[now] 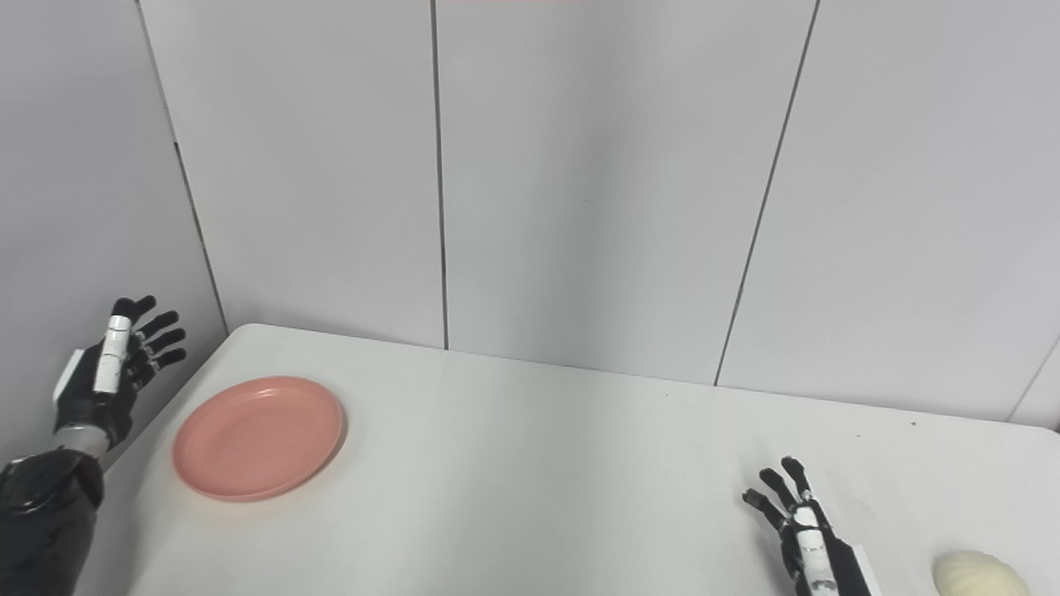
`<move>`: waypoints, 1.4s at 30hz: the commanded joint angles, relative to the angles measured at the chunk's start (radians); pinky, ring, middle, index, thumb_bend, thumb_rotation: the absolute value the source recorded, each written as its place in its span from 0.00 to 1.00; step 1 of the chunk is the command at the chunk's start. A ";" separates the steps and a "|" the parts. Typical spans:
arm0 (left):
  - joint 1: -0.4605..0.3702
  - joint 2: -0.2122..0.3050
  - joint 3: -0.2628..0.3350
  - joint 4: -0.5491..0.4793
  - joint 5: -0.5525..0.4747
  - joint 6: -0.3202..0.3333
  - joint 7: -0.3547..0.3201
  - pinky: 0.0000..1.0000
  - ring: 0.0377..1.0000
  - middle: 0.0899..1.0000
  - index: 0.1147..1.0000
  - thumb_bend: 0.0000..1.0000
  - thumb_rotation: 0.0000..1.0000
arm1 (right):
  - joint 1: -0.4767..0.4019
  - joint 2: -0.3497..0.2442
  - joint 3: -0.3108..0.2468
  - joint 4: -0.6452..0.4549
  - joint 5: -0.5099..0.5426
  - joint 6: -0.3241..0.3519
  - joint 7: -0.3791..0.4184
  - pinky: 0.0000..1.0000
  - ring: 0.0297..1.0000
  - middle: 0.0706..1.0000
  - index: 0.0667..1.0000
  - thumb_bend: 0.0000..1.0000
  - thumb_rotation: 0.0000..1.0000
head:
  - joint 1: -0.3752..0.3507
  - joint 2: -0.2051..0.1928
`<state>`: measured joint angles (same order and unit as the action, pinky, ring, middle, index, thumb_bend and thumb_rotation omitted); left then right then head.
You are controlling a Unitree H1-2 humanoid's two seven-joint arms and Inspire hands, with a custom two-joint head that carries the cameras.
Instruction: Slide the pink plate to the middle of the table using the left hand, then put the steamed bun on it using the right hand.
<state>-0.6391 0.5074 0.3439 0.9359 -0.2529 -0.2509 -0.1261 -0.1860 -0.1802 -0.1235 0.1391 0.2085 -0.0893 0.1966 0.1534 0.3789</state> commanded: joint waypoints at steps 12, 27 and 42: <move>0.032 -0.050 -0.018 -0.081 -0.005 0.042 0.001 0.79 0.80 0.81 0.80 0.81 0.87 | 0.059 0.020 0.015 -0.012 0.010 0.005 0.000 0.96 0.84 0.90 0.96 0.81 0.94 | -0.013 0.022; 0.050 -0.131 -0.060 -0.115 -0.012 0.102 -0.009 0.79 0.80 0.80 0.83 0.82 0.84 | 0.066 0.016 0.025 -0.037 -0.001 0.007 -0.005 0.95 0.82 0.89 0.96 0.80 0.92 | -0.023 0.039; 0.049 -0.182 -0.131 -0.200 0.009 0.154 -0.021 0.75 0.79 0.80 0.84 0.85 0.87 | 0.076 0.025 0.034 -0.082 0.003 0.059 -0.021 0.95 0.82 0.89 0.95 0.81 0.90 | -0.037 0.052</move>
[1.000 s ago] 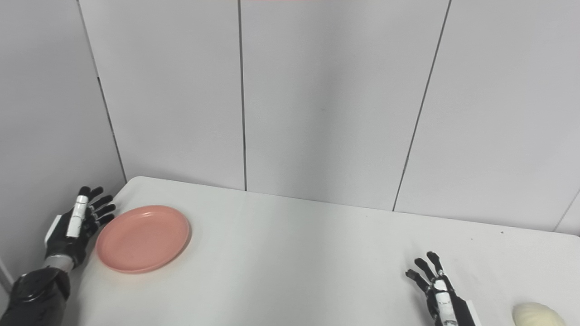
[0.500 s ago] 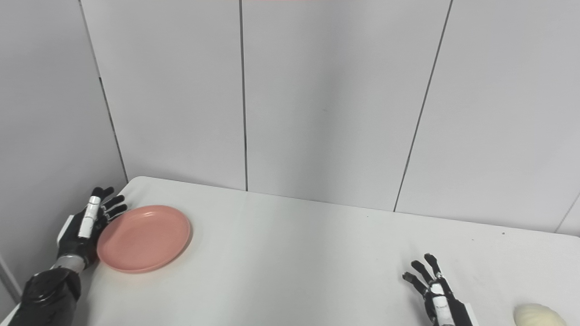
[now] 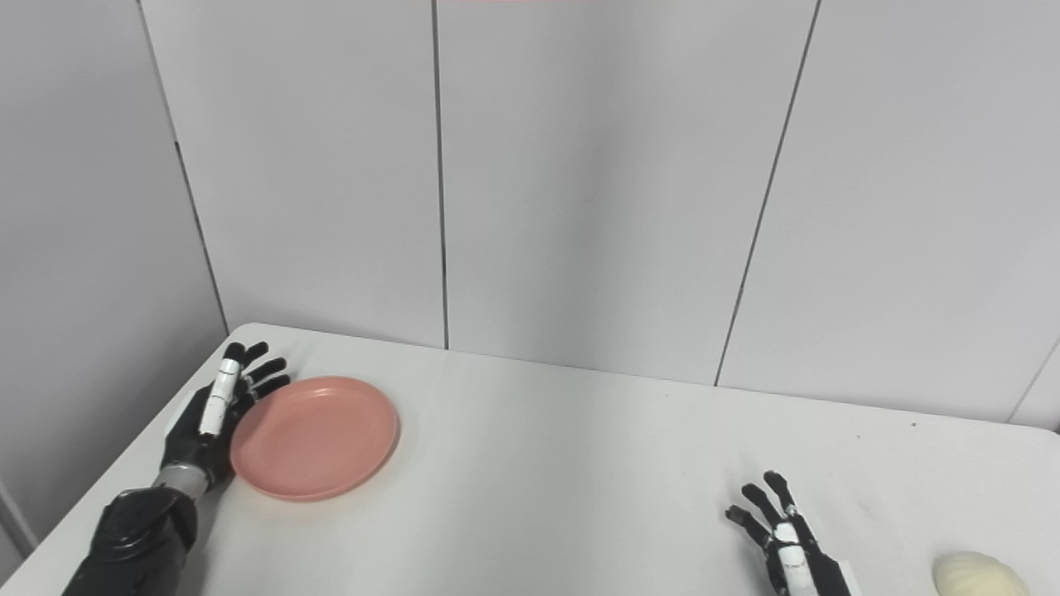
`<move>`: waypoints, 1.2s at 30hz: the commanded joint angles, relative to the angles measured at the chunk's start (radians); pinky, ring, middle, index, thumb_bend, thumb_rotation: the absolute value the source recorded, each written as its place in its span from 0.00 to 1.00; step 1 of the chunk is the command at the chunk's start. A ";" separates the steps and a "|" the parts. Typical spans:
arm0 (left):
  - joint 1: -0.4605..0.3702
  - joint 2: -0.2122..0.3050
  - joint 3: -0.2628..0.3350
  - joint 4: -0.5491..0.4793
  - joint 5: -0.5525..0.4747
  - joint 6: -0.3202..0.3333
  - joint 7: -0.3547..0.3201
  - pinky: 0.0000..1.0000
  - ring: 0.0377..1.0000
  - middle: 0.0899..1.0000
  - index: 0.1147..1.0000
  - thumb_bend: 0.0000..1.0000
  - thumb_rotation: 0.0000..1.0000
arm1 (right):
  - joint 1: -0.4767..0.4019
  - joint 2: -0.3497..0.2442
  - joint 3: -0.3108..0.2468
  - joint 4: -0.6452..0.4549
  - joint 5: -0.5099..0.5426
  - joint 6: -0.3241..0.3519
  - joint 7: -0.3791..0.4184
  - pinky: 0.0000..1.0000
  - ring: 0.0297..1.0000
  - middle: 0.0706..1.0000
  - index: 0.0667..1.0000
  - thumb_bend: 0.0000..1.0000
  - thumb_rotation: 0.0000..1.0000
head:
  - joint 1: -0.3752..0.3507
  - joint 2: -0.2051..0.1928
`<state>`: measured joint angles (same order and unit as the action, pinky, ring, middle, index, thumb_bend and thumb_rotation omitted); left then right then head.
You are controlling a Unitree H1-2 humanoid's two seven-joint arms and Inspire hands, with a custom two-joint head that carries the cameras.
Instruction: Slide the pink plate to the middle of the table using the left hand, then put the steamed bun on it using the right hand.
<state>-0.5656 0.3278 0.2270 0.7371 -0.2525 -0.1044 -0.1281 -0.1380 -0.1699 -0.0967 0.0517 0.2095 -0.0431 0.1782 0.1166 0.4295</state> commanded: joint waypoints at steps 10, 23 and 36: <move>-0.043 -0.031 -0.064 -0.022 0.032 0.048 -0.023 0.76 0.79 0.80 0.84 0.85 0.87 | 0.029 0.016 0.022 -0.005 -0.019 0.022 -0.009 0.95 0.82 0.89 0.95 0.80 0.89 | -0.019 0.007; -0.067 -0.104 -0.120 -0.037 0.049 0.082 -0.025 0.77 0.80 0.79 0.82 0.84 0.88 | 0.035 0.024 0.036 -0.038 -0.034 0.043 -0.016 0.97 0.82 0.89 0.95 0.76 0.91 | -0.038 0.017; -0.083 -0.170 -0.147 -0.051 0.056 0.094 -0.022 0.78 0.79 0.79 0.83 0.83 0.88 | 0.037 0.042 0.054 -0.069 -0.067 0.067 -0.038 0.94 0.80 0.88 0.94 0.77 0.89 | -0.138 0.036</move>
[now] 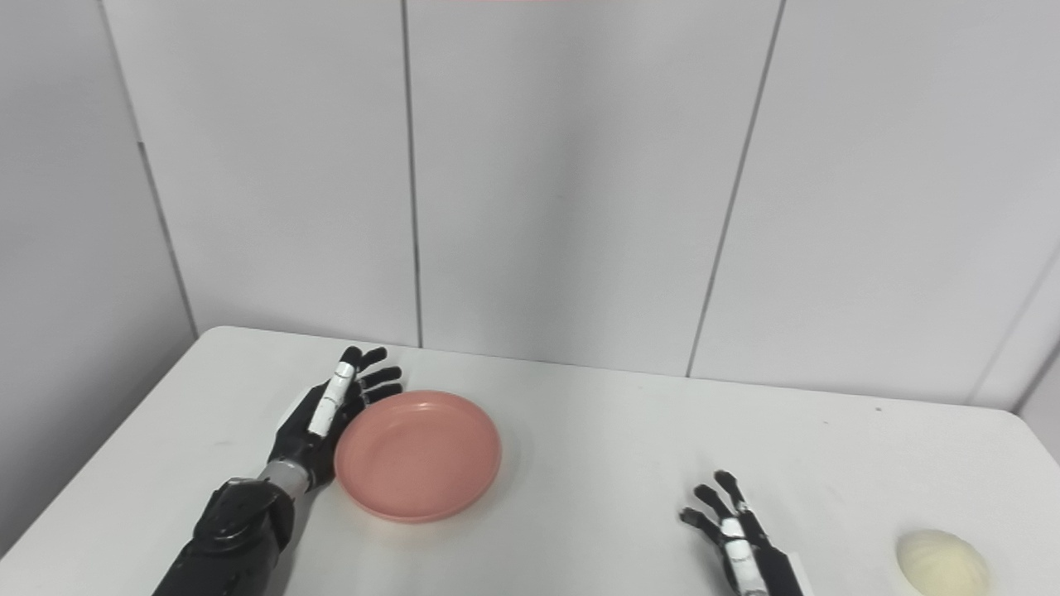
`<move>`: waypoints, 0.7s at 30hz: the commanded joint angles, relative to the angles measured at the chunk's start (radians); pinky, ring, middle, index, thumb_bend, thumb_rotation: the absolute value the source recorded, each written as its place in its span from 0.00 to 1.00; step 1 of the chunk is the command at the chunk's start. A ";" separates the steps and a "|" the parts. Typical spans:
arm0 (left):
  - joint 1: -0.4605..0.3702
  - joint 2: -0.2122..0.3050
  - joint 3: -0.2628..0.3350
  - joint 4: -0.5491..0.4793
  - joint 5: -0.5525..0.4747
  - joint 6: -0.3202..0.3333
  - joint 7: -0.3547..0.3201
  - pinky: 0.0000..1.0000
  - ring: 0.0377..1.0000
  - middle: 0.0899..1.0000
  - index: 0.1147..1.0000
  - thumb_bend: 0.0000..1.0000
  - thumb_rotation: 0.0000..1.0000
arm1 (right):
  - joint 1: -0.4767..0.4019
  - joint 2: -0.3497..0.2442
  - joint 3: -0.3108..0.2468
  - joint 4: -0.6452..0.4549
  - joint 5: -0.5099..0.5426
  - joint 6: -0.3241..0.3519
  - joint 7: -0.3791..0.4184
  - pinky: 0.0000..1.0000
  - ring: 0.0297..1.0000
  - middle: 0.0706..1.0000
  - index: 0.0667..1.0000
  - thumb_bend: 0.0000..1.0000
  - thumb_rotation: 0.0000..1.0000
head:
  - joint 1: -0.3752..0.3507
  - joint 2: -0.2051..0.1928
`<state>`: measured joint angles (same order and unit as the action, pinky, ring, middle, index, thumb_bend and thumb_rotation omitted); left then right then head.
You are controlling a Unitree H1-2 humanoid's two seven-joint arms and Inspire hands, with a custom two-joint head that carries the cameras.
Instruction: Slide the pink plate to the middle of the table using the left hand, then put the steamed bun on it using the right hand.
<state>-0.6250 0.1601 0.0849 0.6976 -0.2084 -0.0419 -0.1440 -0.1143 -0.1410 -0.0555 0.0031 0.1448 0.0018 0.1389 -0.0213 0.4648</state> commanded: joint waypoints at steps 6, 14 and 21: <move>-0.022 -0.022 -0.025 -0.040 0.023 0.057 -0.003 0.77 0.80 0.80 0.84 0.81 0.89 | 0.017 0.028 0.028 -0.045 -0.028 0.039 -0.020 0.94 0.79 0.88 0.94 0.76 0.90 | -0.056 0.013; -0.023 -0.068 -0.027 -0.061 0.030 0.071 0.012 0.76 0.79 0.80 0.84 0.80 0.89 | 0.023 0.042 0.047 -0.064 -0.050 0.052 -0.039 0.94 0.80 0.88 0.94 0.78 0.91 | -0.120 0.023; -0.042 -0.139 -0.010 -0.060 0.020 0.103 0.047 0.76 0.79 0.80 0.86 0.81 0.91 | 0.024 0.055 0.062 -0.068 -0.069 0.054 -0.054 0.94 0.80 0.88 0.95 0.75 0.91 | -0.155 0.032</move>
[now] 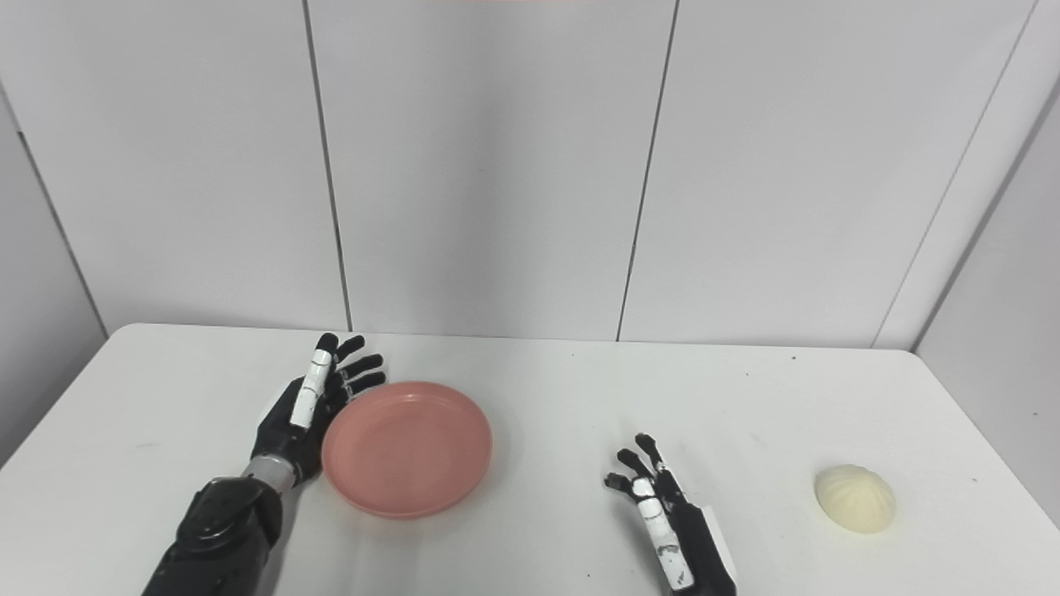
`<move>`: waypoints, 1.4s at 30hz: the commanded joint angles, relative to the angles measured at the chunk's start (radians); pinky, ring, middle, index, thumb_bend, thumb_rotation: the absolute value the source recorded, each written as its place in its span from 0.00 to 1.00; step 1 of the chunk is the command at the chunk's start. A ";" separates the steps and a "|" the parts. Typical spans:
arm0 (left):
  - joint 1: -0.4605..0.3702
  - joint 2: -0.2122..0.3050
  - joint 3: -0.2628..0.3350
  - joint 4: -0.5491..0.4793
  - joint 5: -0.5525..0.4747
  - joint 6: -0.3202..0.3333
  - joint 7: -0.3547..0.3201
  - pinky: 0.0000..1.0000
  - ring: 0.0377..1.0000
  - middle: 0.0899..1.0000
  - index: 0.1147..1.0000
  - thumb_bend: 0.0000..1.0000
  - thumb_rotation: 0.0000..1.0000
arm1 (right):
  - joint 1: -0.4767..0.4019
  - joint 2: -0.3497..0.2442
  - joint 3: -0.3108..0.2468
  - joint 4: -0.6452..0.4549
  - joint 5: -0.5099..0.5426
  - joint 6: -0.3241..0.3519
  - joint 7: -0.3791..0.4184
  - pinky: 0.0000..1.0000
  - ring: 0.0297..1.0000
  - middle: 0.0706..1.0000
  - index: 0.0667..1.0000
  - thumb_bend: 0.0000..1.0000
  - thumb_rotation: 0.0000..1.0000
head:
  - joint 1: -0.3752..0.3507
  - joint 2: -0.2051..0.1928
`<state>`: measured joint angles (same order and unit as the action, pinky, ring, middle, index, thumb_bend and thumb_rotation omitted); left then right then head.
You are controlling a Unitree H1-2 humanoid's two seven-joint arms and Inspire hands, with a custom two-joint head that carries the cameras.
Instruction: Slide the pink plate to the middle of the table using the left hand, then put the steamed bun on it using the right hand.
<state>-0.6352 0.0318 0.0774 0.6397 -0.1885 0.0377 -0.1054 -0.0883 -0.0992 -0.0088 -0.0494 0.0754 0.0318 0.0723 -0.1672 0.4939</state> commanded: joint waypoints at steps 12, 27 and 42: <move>-0.028 -0.064 -0.036 -0.005 0.025 0.030 -0.006 0.78 0.79 0.80 0.89 0.79 0.91 | 0.007 0.025 0.034 -0.050 -0.038 0.055 -0.015 0.95 0.80 0.88 0.95 0.76 0.91 | -0.070 0.028; -0.004 -0.090 -0.055 -0.030 0.032 0.008 -0.006 0.80 0.82 0.84 0.90 0.78 0.92 | 0.003 0.019 0.043 -0.033 -0.079 0.032 -0.024 0.92 0.82 0.88 0.95 0.72 0.91 | -0.095 0.030; 0.002 -0.086 -0.053 -0.018 0.033 0.000 -0.010 0.81 0.82 0.85 0.93 0.76 0.92 | -0.016 0.008 -0.022 -0.118 -0.178 -0.020 -0.118 0.83 0.86 0.92 0.99 0.77 0.85 | -0.103 0.021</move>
<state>-0.6276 -0.0524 0.0249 0.6209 -0.1614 0.0372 -0.1172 -0.0685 -0.0767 -0.0111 -0.1102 -0.0969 0.0162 -0.0249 -0.2715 0.5139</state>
